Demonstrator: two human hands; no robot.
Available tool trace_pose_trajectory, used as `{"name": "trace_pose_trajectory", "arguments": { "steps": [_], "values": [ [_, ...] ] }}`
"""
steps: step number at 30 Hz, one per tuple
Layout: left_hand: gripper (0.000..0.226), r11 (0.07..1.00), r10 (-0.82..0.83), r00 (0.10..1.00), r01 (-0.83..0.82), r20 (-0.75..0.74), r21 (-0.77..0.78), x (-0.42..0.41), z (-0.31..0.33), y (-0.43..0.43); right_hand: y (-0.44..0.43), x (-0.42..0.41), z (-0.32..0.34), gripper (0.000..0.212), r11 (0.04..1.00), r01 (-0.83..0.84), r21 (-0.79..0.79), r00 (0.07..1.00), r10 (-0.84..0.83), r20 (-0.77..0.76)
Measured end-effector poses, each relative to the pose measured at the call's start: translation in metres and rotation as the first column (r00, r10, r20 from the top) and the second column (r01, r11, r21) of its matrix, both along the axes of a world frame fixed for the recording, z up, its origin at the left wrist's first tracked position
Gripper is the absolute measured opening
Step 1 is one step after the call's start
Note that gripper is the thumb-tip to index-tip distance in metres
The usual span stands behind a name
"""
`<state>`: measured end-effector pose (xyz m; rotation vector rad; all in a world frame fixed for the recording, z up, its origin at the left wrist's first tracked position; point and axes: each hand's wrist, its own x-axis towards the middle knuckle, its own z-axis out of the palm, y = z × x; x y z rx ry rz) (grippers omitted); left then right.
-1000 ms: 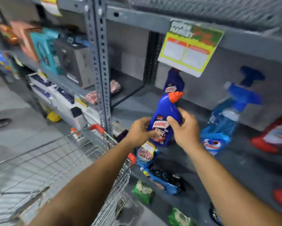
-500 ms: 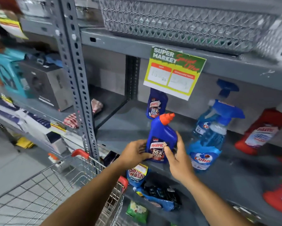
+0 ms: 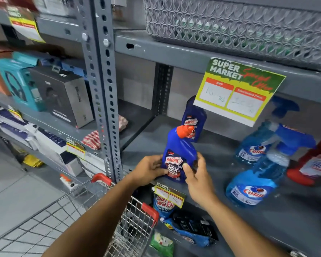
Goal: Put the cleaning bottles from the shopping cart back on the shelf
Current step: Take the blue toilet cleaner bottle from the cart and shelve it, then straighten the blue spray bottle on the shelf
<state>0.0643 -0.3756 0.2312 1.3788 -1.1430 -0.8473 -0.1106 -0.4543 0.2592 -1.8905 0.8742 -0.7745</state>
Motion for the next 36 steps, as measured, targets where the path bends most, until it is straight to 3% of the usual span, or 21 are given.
{"name": "trace_pose_trajectory", "arguments": {
  "steps": [5, 7, 9, 10, 12, 13, 15, 17, 19, 22, 24, 26, 36],
  "values": [
    [0.042, 0.999, -0.037, 0.998, 0.038, -0.046, 0.024, 0.007, -0.003, 0.001, -0.002, 0.005, -0.002, 0.05, 0.999, -0.006, 0.035, 1.0, 0.006, 0.002],
    [0.044, 1.0, -0.003, 0.996, 0.003, -0.087, 0.009, 0.005, -0.003, 0.003, 0.002, -0.002, -0.002, 0.06, 0.995, -0.067, 0.074, 0.997, 0.065, 0.03],
    [0.04, 0.966, 0.254, 0.958, -0.258, -0.131, -0.016, -0.004, -0.008, 0.013, 0.014, -0.022, -0.01, 0.075, 0.985, -0.125, 0.119, 0.992, 0.121, 0.042],
    [0.038, 0.894, 0.443, 0.889, -0.448, -0.114, -0.025, -0.011, -0.013, 0.022, 0.023, -0.038, -0.014, 0.075, 0.984, -0.113, 0.139, 0.993, 0.108, 0.045],
    [0.03, 0.75, 0.659, 0.752, -0.656, 0.008, -0.083, -0.032, -0.024, 0.044, 0.039, -0.08, -0.027, 0.06, 0.995, 0.022, 0.096, 0.997, -0.028, 0.067],
    [0.025, 0.754, 0.654, 0.755, -0.643, 0.055, -0.135, -0.049, -0.026, 0.052, 0.043, -0.106, -0.032, 0.05, 0.987, 0.158, 0.015, 0.985, -0.158, 0.072],
    [0.013, 0.844, 0.505, 0.855, -0.461, 0.118, -0.274, -0.086, -0.024, 0.052, 0.029, -0.149, -0.037, 0.045, 0.882, 0.45, -0.141, 0.893, -0.443, 0.082],
    [0.012, 0.921, 0.283, 0.931, -0.197, 0.23, -0.335, -0.125, -0.016, 0.031, 0.0, -0.181, -0.039, 0.053, 0.8, 0.589, -0.114, 0.807, -0.578, 0.118],
    [0.038, 0.968, 0.109, 0.94, -0.027, 0.322, -0.249, -0.154, -0.008, -0.005, -0.028, -0.189, -0.031, 0.065, 0.849, 0.529, -0.003, 0.847, -0.527, 0.073],
    [0.067, 0.999, -0.047, 0.96, 0.046, 0.275, 0.01, -0.174, -0.003, -0.062, -0.053, -0.182, -0.025, 0.064, 0.946, 0.316, 0.075, 0.949, -0.317, 0.0],
    [0.065, 0.991, -0.129, 0.969, 0.118, 0.209, 0.063, -0.178, -0.002, -0.082, -0.055, -0.175, -0.028, 0.045, 0.961, 0.265, 0.082, 0.963, -0.26, -0.066],
    [0.057, 0.984, -0.181, 0.967, 0.177, 0.178, 0.038, -0.179, -0.007, -0.089, -0.052, -0.175, -0.033, 0.039, 0.959, 0.275, 0.061, 0.959, -0.269, -0.087],
    [0.052, 0.992, -0.124, 0.984, 0.126, 0.126, -0.009, -0.178, -0.023, -0.09, -0.05, -0.182, -0.038, 0.047, 0.967, 0.239, 0.083, 0.966, -0.228, -0.123]
  ]
}}
